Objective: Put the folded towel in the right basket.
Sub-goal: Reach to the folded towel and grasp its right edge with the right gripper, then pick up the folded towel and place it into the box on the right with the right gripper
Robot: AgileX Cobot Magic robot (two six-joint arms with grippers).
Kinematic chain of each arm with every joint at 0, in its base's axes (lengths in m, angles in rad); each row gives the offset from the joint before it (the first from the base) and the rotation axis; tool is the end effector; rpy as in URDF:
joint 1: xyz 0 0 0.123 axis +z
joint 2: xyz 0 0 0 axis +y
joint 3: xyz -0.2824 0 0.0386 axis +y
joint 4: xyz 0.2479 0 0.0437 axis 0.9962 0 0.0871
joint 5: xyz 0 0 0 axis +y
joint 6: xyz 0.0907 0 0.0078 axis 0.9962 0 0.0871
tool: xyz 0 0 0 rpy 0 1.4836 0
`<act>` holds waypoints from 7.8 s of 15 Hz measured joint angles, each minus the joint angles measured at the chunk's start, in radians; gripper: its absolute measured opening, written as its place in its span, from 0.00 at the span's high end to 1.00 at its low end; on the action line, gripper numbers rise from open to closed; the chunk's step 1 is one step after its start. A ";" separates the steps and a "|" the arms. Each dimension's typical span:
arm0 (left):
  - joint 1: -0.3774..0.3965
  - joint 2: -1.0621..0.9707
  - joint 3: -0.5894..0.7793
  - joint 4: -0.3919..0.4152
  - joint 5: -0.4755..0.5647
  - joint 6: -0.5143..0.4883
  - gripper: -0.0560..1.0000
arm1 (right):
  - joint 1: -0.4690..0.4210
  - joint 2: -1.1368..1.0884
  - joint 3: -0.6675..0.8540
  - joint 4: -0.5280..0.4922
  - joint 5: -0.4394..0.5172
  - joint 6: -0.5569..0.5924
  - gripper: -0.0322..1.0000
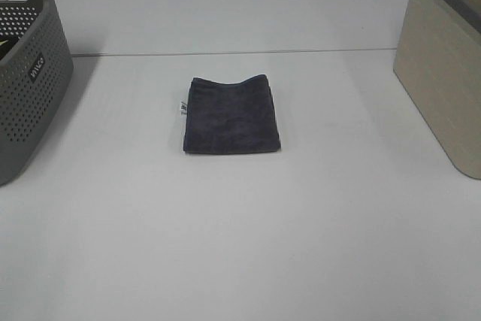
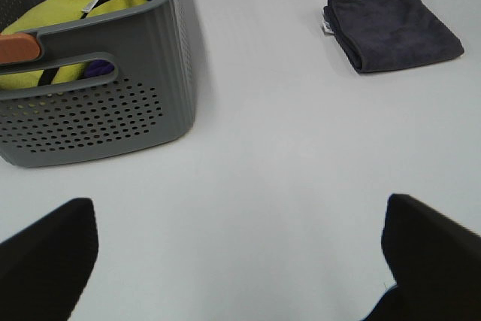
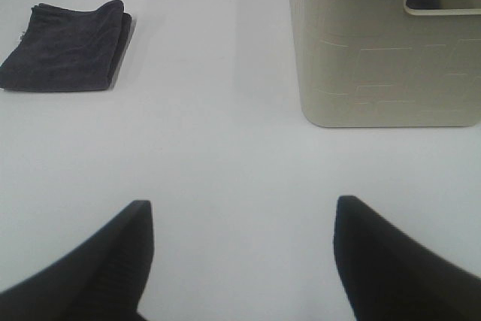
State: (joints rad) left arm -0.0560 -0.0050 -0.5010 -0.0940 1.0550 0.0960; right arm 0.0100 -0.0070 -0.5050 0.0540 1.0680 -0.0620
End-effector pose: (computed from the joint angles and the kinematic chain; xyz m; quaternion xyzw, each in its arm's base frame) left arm -0.0061 -0.0071 0.2782 0.0663 0.8466 -0.0364 0.5268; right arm -0.0069 0.0042 0.2780 -0.0320 0.8511 0.0134 0.5239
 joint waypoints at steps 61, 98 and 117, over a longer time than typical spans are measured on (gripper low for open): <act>0.000 0.000 0.000 0.000 0.000 0.000 0.02 | 0.000 0.294 -0.093 0.050 -0.121 -0.020 0.34; 0.000 0.000 0.000 0.000 0.000 0.000 0.02 | 0.267 2.544 -1.457 0.651 -0.115 -0.263 0.60; 0.000 0.000 0.000 0.000 0.000 0.000 0.02 | 0.264 1.834 -1.457 -0.008 -0.006 -0.026 0.91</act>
State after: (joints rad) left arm -0.0560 -0.0050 -0.5010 -0.0940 1.0550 0.0960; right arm 0.2740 1.8270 -1.9620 0.0460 1.0620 -0.0880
